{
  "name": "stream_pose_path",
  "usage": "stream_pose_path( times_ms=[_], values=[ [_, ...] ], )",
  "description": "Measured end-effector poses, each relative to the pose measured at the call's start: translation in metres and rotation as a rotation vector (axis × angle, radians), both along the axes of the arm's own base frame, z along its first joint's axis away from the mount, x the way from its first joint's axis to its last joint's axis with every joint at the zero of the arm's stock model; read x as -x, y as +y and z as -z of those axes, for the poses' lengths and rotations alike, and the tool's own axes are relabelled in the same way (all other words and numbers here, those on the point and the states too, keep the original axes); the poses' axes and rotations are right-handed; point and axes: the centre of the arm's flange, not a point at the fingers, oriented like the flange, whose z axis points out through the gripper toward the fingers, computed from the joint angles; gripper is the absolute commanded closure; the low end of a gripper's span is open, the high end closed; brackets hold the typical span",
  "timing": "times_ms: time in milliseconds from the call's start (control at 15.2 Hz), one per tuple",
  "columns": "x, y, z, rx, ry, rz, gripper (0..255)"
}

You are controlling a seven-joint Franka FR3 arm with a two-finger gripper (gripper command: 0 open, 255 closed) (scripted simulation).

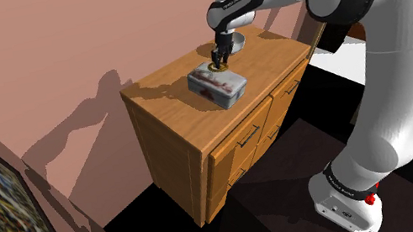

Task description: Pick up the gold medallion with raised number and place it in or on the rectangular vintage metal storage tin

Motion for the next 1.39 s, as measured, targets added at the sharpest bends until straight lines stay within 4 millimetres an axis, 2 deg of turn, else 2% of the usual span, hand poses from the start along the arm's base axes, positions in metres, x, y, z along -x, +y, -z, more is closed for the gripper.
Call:
stream_pose_path(
  times_ms=[462,858,924,1320,1386],
  values=[
    [-0.001,0.002,0.034,0.000,0.000,0.000,255],
    [0.000,0.001,0.039,0.000,0.000,0.000,255],
    [0.000,0.001,0.039,0.000,0.000,0.000,0],
    [0.000,0.001,0.039,0.000,0.000,0.000,0],
    [0.000,0.001,0.033,0.000,0.000,0.000,0]
  ],
)
